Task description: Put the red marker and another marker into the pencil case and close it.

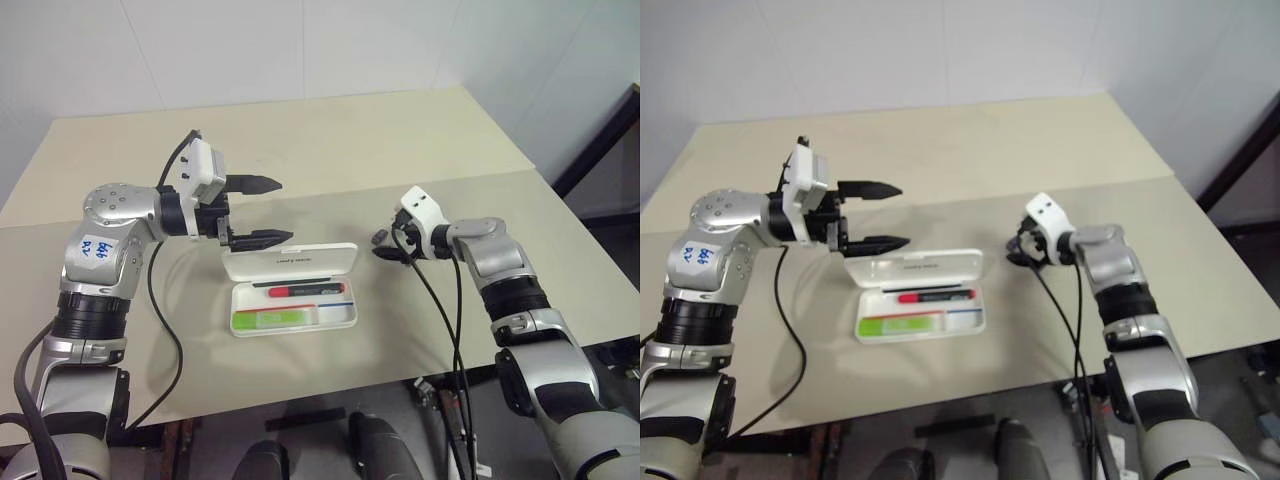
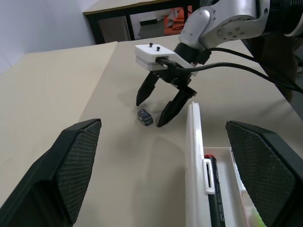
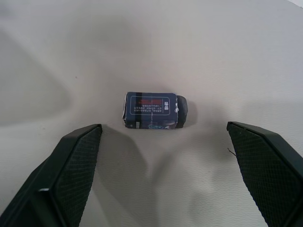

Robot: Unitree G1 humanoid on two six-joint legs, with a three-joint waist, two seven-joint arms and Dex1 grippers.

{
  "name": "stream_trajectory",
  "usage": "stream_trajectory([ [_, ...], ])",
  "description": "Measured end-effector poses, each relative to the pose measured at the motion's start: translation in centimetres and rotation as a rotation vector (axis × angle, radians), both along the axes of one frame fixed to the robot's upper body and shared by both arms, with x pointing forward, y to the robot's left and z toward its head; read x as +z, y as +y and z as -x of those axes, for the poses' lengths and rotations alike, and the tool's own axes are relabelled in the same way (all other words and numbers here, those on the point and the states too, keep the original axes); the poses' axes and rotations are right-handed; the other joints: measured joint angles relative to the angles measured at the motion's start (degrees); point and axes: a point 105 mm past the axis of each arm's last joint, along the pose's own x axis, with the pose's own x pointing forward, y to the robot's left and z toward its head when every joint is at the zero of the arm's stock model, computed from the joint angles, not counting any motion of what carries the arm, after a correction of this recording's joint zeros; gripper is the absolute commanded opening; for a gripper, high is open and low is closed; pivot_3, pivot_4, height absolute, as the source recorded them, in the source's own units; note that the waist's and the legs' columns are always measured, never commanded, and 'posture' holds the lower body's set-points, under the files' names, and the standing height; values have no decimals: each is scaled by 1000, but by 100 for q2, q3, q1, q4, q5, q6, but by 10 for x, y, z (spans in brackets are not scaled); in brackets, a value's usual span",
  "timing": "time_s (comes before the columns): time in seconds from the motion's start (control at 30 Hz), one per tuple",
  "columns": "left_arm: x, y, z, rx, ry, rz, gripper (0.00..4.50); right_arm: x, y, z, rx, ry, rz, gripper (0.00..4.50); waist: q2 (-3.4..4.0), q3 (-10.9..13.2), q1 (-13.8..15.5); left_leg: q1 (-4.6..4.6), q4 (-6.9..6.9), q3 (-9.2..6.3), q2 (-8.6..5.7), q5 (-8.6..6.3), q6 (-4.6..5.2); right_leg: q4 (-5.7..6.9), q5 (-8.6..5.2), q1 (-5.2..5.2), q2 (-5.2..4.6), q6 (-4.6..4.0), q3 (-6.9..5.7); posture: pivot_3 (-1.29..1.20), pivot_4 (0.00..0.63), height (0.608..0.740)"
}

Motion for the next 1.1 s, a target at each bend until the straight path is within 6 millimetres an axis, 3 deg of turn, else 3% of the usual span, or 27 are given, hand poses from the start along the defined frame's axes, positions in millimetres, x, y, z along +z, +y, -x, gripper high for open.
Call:
stream_trajectory([
  [0.47, -2, 1, -2, 8, -11, -7, 4462, -1, 12, 1, 31, -10, -31, 4500, 0, 0, 22, -5, -1, 0, 0, -2, 3, -4, 0, -5, -2, -1, 1, 0, 150, 740],
  [0.57, -2, 1, -3, 10, -13, -7, 4500, -2, 13, 2, 37, -4, -31, 3801, 0, 0, 23, -5, -1, 0, 0, -2, 3, -4, 0, -5, -2, -1, 1, 0, 150, 740],
  [0.8, -1, 1, -3, 15, -25, -6, 4500, -4, 16, 6, 58, 16, -45, 1382, 0, 0, 90, -5, 4, -1, -2, -3, 6, -1, 0, -3, -3, 0, 1, 0, 150, 740],
  [1.1, -1, 0, -3, 11, -35, -3, 4500, -1, 10, 6, 40, -12, -28, 1320, 1, 1, 192, -12, 3, 0, -3, -3, 4, -7, 0, -8, -4, 0, -2, 0, 150, 740],
])
